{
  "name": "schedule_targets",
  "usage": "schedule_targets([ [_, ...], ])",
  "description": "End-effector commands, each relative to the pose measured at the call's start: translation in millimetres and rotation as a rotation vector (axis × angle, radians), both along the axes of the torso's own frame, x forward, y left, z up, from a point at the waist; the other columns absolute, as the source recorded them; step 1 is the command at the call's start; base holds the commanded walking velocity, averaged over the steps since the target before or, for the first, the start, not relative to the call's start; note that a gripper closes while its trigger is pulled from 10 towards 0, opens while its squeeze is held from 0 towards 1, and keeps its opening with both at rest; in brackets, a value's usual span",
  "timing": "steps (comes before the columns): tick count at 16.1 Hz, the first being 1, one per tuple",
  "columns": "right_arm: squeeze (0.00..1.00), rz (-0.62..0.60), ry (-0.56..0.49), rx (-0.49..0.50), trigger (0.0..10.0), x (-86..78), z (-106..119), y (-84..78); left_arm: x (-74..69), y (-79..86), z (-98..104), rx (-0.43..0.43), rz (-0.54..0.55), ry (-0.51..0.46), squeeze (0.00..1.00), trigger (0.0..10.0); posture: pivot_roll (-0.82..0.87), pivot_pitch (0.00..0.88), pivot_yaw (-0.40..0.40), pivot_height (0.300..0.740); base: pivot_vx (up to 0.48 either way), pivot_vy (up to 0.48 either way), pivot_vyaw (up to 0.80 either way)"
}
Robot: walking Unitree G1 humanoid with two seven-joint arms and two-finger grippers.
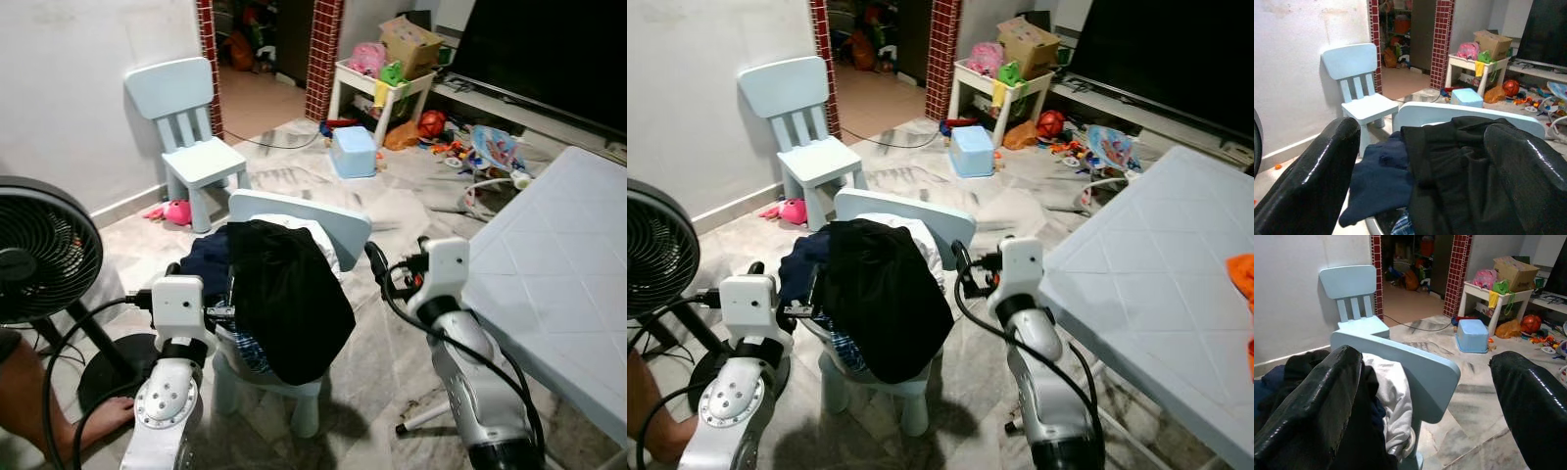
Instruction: Hang hanger
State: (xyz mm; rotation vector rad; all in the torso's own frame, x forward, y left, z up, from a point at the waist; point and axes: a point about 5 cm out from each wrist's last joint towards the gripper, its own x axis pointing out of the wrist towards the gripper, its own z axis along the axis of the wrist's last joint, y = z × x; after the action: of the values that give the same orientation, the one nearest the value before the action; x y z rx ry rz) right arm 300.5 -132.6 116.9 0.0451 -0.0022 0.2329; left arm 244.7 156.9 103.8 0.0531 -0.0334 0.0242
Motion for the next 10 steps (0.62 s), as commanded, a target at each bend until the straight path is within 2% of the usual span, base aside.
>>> schedule_targets([
  [1, 0.00, -0.007, -0.020, 0.001, 10.0, 4.4, 4.6, -0.4, -2.7, 5.8, -4.3, 0.010, 0.018, 0.022, 0.00, 10.0, -0.01, 0.000, -0.079, 0.740, 0.000, 0.000, 0.00],
  [4, 0.00, -0.022, -0.016, 0.012, 10.0, 5.3, 5.7, -4.4, -7.5, 4.8, -7.8, -0.003, 0.031, 0.033, 0.00, 10.0, -0.01, 0.000, -0.088, 0.740, 0.000, 0.000, 0.00],
  [10, 0.00, -0.069, -0.009, 0.019, 10.0, 10.2, 8.4, -14.1, -3.2, 2.1, -6.6, 0.008, 0.021, 0.010, 0.00, 10.0, -0.02, 0.000, -0.093, 0.740, 0.000, 0.000, 0.00],
])
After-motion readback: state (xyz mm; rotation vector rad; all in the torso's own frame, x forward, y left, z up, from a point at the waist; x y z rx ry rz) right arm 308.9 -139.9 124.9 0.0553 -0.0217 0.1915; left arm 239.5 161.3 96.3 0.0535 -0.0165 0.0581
